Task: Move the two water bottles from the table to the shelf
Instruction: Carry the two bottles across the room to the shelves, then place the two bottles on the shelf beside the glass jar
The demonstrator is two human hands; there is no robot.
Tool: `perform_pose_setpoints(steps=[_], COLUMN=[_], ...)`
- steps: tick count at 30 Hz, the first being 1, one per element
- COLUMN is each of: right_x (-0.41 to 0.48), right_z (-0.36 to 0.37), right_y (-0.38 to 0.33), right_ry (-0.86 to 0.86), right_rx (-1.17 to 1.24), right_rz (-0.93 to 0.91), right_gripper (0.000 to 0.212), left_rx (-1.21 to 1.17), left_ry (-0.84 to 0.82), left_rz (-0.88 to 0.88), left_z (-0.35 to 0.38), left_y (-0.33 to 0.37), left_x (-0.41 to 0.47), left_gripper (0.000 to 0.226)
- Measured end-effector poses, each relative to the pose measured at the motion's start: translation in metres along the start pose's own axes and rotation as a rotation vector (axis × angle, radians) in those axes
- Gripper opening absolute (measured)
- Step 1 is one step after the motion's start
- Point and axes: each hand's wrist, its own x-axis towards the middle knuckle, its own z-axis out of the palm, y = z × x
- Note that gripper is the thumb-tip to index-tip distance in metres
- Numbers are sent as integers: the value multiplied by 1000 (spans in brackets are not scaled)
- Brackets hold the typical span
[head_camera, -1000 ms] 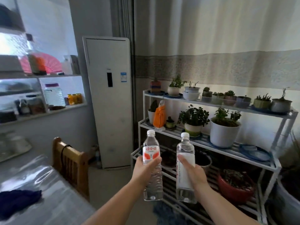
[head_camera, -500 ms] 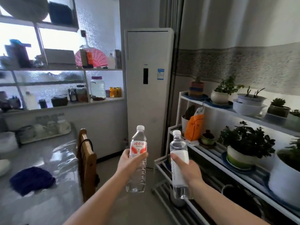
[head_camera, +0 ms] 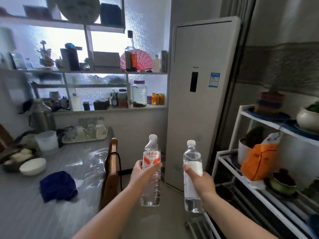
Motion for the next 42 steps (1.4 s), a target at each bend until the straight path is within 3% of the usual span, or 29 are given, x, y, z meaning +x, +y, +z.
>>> perform_pose_setpoints(steps=[6, 10, 18, 23, 34, 42], right_x=[112, 180, 307, 403, 600, 695], right_z=[52, 80, 136, 169, 209, 255], right_y=[-41, -71, -97, -115, -194, -210], right_ry=[-44, -82, -96, -96, -99, -101], right_rx=[-23, -8, 42, 42, -102, -88], right_rz=[-45, -85, -87, -105, -252, -226], right_gripper=[59, 49, 56, 81, 81, 75], left_rx=[-10, 64, 83, 135, 145, 195], left_ry=[8, 14, 92, 145, 205, 228], left_rz=[34, 67, 89, 105, 163, 140], left_z=[1, -2, 7, 16, 67, 66], left_y=[13, 34, 49, 51, 100, 96], left_x=[111, 190, 325, 412, 600, 696], left_gripper=[39, 48, 48, 49, 53, 49])
